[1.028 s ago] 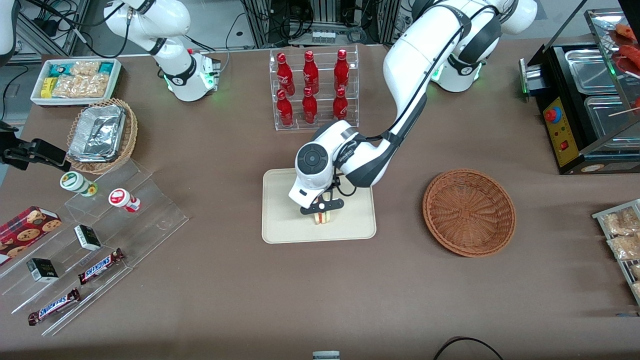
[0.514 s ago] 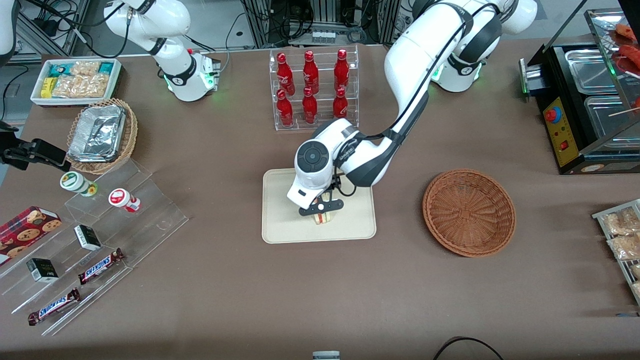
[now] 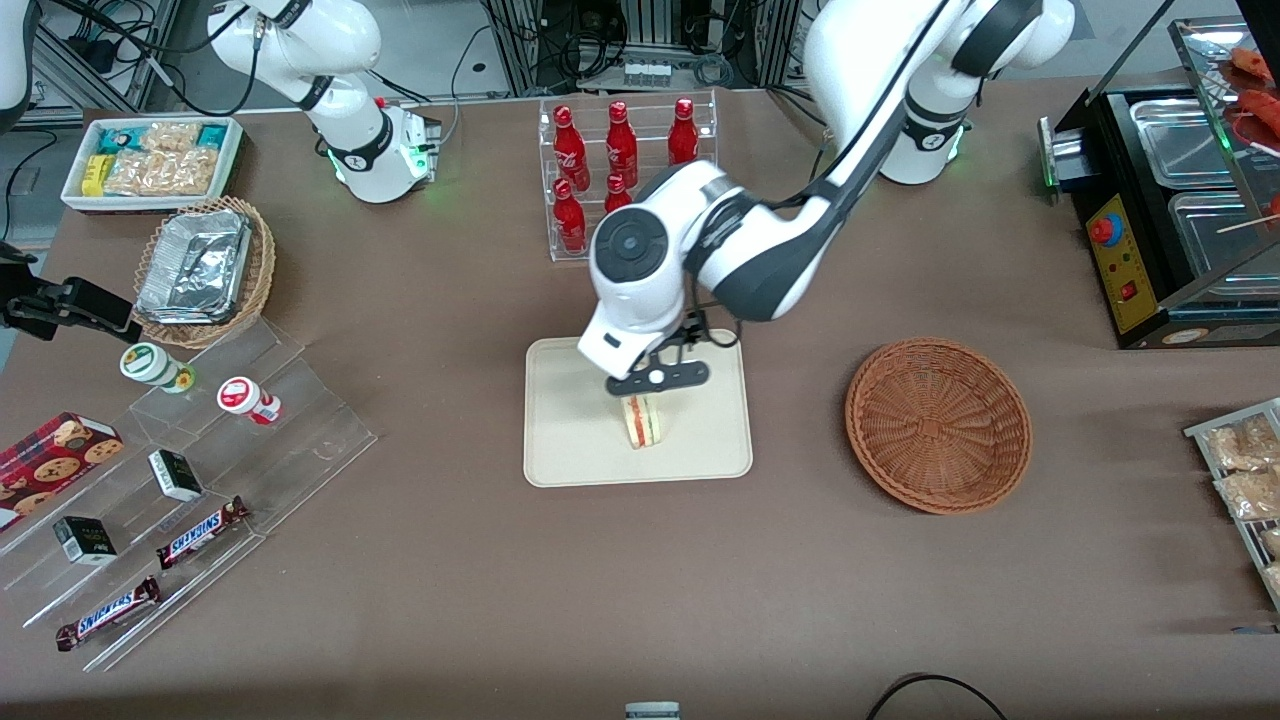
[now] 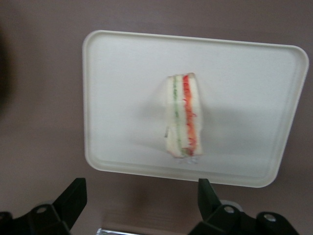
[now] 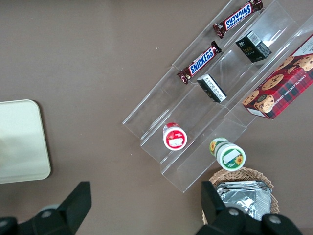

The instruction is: Place sandwich from basket to tray

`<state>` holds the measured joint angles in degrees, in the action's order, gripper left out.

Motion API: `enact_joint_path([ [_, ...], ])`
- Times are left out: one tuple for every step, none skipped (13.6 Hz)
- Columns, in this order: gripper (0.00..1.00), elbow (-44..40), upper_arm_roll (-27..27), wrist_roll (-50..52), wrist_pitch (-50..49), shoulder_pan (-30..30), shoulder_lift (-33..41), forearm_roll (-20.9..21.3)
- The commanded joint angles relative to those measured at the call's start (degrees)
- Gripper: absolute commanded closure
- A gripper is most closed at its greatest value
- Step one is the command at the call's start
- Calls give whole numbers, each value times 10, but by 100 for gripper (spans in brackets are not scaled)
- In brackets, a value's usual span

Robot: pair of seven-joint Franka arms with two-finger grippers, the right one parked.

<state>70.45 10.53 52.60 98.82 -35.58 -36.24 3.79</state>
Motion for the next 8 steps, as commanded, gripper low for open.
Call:
enact_joint_path([
  [0, 91, 1, -59, 6, 51, 70, 5],
  [0, 111, 2, -89, 7, 78, 89, 5],
  [0, 134, 2, -129, 6, 101, 109, 4],
  [0, 163, 2, -161, 7, 124, 132, 3],
  [0, 192, 2, -180, 9, 150, 156, 3],
  [0, 214, 3, -202, 15, 172, 178, 3],
  [0, 233, 3, -231, 14, 193, 198, 2],
  [0, 254, 3, -252, 10, 214, 221, 1],
])
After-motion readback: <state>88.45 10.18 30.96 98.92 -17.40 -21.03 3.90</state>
